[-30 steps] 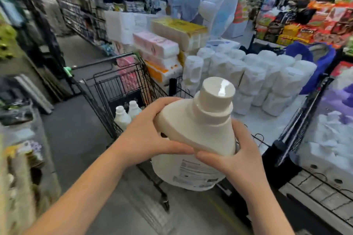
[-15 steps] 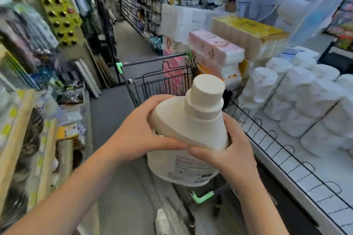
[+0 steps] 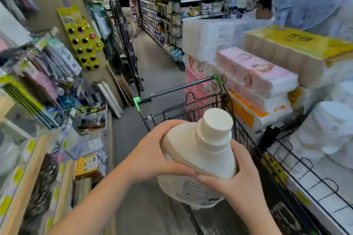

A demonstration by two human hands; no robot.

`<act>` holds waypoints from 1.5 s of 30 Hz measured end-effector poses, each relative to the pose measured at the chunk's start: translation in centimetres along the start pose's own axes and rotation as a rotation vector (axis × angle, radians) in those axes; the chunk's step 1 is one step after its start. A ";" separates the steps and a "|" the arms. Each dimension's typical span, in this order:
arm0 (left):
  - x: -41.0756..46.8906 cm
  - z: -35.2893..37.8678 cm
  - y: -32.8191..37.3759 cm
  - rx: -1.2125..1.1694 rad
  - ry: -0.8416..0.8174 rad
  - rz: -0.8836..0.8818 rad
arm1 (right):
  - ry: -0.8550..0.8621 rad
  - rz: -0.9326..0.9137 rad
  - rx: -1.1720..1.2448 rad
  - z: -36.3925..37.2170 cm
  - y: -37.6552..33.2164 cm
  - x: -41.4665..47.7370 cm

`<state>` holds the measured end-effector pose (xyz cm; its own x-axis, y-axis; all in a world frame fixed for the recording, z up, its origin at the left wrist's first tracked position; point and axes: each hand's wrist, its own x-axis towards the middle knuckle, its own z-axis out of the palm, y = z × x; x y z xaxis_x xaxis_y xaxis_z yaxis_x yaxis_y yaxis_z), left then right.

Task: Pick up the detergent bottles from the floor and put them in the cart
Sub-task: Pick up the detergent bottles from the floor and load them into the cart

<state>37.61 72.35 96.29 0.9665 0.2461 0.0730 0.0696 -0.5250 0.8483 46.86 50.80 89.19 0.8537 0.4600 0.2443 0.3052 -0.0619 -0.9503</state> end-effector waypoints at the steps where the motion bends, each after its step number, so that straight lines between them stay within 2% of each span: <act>1: 1.2 -0.4 -0.4 0.009 -0.005 -0.001 | -0.001 0.007 -0.007 0.3 0.3 1.1; 7: 8.0 -1.6 -3.2 0.024 -0.104 0.023 | 0.065 0.054 -0.035 1.7 1.6 5.6; 12: 13.7 -2.0 -6.8 -0.006 -0.218 0.069 | 0.161 0.171 -0.116 3.3 3.5 8.4; 20: 23.0 -2.9 -11.3 -0.126 -0.482 0.176 | 0.415 0.294 -0.200 7.4 3.5 12.2; 25: 27.8 -2.3 -12.0 -0.145 -0.616 0.276 | 0.569 0.381 -0.223 8.3 4.3 14.0; 33: 34.0 1.4 -11.7 -0.111 -0.777 0.345 | 0.685 0.436 -0.253 6.9 7.1 16.0; 37: 35.5 4.7 -11.6 -0.101 -0.806 0.338 | 0.682 0.462 -0.276 4.4 9.1 16.3; 45: 36.6 11.5 -13.5 -0.026 -0.811 0.241 | 0.566 0.476 -0.350 -0.1 14.7 16.4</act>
<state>74.89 79.08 81.45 0.8330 -0.5360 -0.1372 -0.1569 -0.4667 0.8704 65.35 57.38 79.28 0.9804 -0.1959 -0.0205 -0.1092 -0.4537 -0.8845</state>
